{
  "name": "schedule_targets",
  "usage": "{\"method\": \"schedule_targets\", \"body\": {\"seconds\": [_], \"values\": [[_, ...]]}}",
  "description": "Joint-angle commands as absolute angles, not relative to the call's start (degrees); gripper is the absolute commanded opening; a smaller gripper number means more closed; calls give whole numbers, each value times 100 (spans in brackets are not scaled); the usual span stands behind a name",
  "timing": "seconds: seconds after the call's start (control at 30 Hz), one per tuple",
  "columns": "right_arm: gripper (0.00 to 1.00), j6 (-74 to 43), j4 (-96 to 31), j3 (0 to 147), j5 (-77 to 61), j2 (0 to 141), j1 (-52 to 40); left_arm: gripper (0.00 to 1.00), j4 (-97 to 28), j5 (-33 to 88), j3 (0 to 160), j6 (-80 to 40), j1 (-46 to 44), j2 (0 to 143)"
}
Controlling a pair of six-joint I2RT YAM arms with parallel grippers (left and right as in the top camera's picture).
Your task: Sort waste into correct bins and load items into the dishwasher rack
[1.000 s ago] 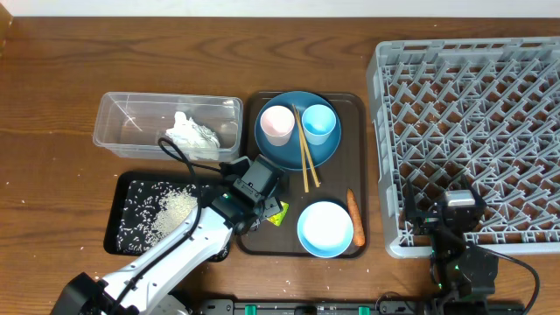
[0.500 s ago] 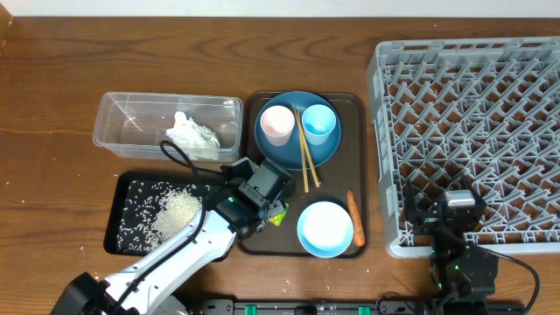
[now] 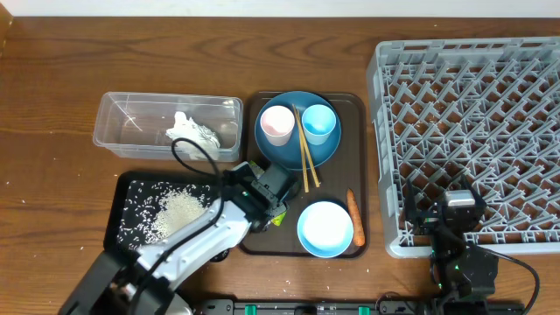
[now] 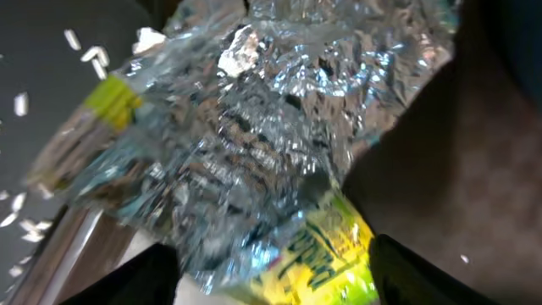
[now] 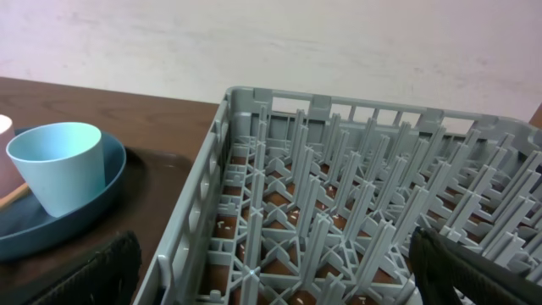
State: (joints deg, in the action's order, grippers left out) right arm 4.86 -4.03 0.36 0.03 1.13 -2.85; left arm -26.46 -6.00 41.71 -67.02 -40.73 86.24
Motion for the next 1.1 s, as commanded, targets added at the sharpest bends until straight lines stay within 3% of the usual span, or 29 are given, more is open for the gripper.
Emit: {"method": "schedule_targets", "body": {"seconds": [0.0, 0.17, 0.3, 0.5, 0.7, 1.07], "values": [[99, 523, -427, 32, 62, 119, -222, 79, -2532, -714, 4145, -6805, -4095, 8772], [99, 521, -427, 32, 62, 117, -222, 75, -2475, -714, 4145, -6801, -4097, 8890], [99, 523, -427, 32, 62, 119, -222, 54, -2477, -714, 4145, -6801, -4097, 9008], [99, 521, -427, 32, 62, 119, -222, 36, -2499, -709, 4145, -6729, -4097, 9054], [99, 521, -427, 32, 62, 119, -222, 7, -2499, -707, 4147, -6383, -4097, 9054], [99, 523, -427, 32, 62, 119, -222, 6, -2517, -834, 4261, -5518, -4080, 8134]]}}
